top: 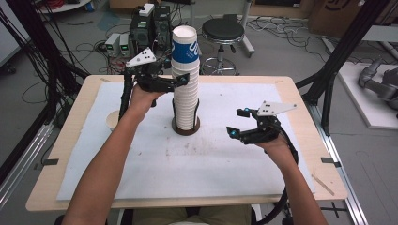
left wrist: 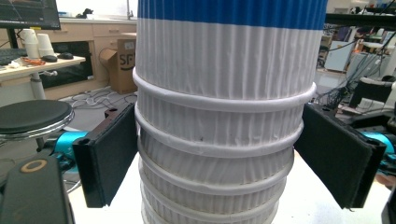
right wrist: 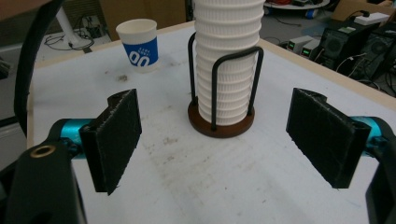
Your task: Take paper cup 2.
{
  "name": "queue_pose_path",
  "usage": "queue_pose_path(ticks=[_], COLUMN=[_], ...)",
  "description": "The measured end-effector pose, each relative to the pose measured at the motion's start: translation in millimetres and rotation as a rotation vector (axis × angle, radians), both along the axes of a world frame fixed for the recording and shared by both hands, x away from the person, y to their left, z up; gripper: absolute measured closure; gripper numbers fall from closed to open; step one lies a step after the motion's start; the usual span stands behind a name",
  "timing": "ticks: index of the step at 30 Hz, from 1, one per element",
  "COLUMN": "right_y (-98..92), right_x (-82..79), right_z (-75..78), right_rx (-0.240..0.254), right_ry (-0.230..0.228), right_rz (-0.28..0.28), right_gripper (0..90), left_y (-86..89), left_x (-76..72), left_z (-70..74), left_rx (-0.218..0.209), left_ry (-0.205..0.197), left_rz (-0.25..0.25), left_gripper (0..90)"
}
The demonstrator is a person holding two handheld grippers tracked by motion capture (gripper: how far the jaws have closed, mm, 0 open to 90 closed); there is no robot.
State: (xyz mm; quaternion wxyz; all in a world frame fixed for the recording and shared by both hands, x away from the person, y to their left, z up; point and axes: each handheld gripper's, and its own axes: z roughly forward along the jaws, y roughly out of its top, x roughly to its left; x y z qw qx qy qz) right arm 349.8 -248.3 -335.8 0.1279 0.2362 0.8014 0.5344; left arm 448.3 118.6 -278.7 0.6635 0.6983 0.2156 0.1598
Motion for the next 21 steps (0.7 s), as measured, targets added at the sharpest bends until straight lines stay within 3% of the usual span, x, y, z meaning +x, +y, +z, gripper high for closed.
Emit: queue_pose_path(ticks=[3,11,17,21], right_y=[7.2,38.0,55.6,65.8], right_x=[5.3,34.4,58.4,71.9], right_z=[13.1,61.7,98.5,116.9], right_rx=[0.024,0.001,0.026,0.001], right_ry=[-0.006,-0.04,-0.059,-0.064], right_rz=[0.004,0.109,0.147,0.147], right_gripper=[18.2,18.2,18.2,18.2], left_y=[-0.2,-0.2,-0.1,-0.4], left_x=[-0.2,-1.0,-2.1,-2.7], left_z=[-0.1,0.0,-0.1,0.4], left_rx=[-0.003,0.0,-0.001,0.003], left_ry=[0.003,0.002,0.004,0.005], left_rz=[0.006,0.009,0.011,0.015], left_gripper=[14.7,14.9,14.9,14.9])
